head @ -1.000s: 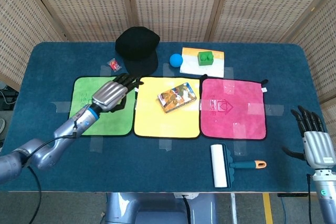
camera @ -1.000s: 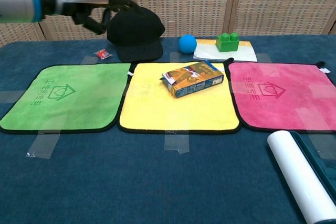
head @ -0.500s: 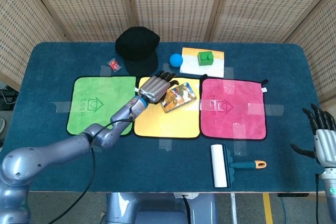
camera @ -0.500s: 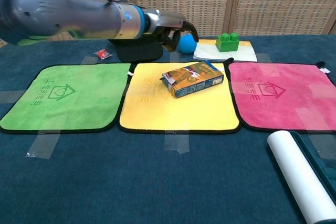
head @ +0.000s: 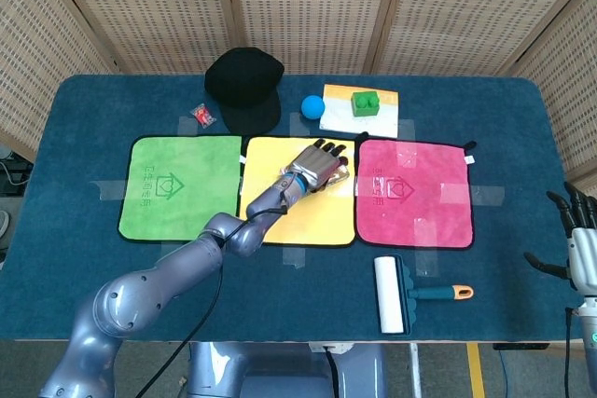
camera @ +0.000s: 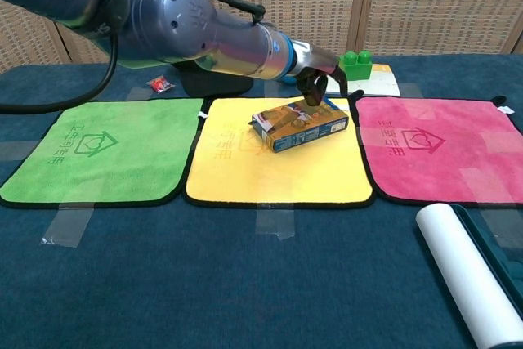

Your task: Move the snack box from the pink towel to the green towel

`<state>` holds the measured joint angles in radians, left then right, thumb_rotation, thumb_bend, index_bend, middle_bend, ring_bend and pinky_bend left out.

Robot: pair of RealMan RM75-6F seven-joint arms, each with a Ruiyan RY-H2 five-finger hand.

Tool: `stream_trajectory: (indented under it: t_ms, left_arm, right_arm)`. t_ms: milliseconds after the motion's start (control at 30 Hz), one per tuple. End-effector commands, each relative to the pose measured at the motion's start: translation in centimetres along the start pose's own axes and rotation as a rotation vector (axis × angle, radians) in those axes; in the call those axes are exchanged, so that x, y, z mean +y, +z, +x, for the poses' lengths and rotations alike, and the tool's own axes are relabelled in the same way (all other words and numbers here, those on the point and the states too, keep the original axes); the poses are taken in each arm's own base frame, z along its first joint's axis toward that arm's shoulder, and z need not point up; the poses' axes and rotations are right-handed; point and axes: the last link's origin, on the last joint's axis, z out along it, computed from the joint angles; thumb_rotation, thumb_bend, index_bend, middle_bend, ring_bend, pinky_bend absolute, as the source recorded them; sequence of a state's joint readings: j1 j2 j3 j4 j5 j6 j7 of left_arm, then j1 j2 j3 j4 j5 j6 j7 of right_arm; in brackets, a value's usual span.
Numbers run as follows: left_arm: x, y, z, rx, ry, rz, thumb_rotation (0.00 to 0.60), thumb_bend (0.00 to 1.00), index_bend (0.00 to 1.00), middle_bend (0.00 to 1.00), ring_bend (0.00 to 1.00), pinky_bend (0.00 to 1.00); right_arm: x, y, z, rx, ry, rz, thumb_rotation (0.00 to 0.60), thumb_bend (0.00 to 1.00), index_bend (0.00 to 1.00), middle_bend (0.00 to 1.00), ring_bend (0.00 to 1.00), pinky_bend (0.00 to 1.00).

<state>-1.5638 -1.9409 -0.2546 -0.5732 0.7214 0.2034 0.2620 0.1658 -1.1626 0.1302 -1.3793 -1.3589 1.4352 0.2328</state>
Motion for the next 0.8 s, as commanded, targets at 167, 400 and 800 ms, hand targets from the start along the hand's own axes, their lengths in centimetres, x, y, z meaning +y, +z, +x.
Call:
stream_trajectory:
  t_ms: [167,400,800]
  left_arm:
    - [2.1,1.4,-0.7,-0.058,0.013,0.007,0.6,1.0,0.18,0.0,0.0,0.0]
    - [1.9,1.8,-1.4,-0.136,0.009,0.036,0.6,1.0,0.17,0.0,0.02,0.0]
    - [-0.7,1.3,-1.1,-0.183,0.005,0.092,0.6,1.0,0.27,0.17,0.21,0.13]
  right_arm:
    - [0.1,0.0,0.3,0.024,0.008,0.004,0.6,0.0,0.18,0.09,0.0,0.0]
    - [0.1,0.1,0.5,0.033,0.015,0.007,0.6,0.0,0.18,0.1,0.0,0.0]
    - [0.2,0.1,0.7,0.041,0.029,0.003,0.6,0.0,0.18,0.1,0.0,0.0]
